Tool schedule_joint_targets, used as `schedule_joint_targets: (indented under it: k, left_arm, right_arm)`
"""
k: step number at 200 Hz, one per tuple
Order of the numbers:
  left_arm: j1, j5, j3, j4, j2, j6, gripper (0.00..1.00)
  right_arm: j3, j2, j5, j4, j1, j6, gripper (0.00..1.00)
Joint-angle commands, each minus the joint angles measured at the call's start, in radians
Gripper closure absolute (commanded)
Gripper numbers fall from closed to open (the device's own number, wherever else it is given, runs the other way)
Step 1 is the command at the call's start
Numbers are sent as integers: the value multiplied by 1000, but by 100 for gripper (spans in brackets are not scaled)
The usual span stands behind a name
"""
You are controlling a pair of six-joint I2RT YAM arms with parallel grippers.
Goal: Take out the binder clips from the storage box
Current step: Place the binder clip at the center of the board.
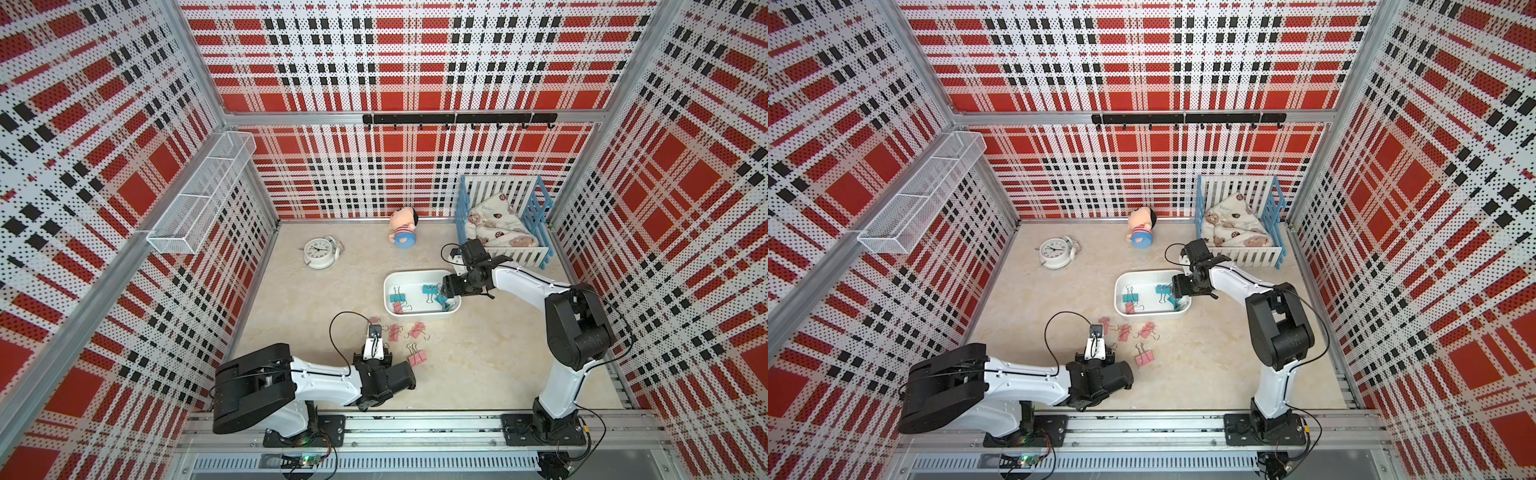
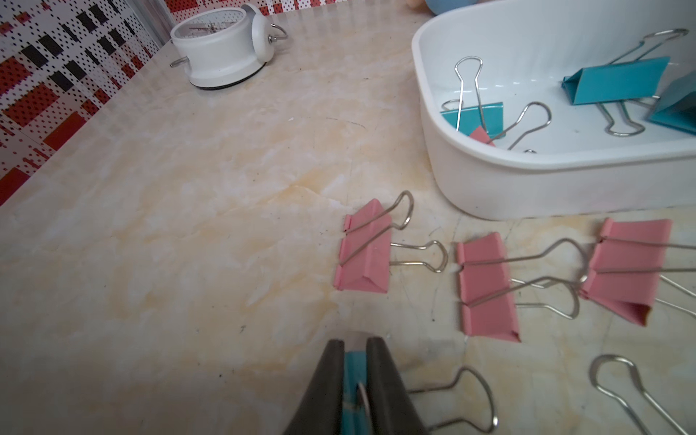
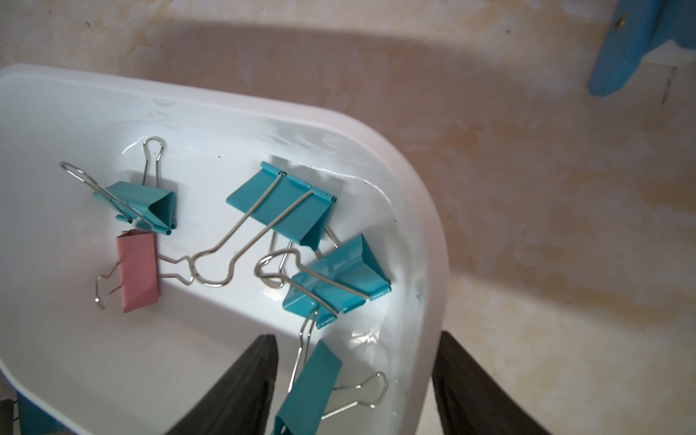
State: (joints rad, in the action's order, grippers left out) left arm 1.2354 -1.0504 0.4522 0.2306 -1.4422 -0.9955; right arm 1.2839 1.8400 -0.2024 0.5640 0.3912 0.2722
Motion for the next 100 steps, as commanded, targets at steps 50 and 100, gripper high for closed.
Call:
schedule_joint_targets:
  k: [50, 100]
  left_arm:
    - [7, 5, -10, 18, 38, -5, 77]
    - [7, -11, 6, 19, 55, 15, 72]
  right_arm:
    - [27, 16, -2, 11, -2, -11, 29]
    - [36, 23, -5, 11, -2, -12, 29]
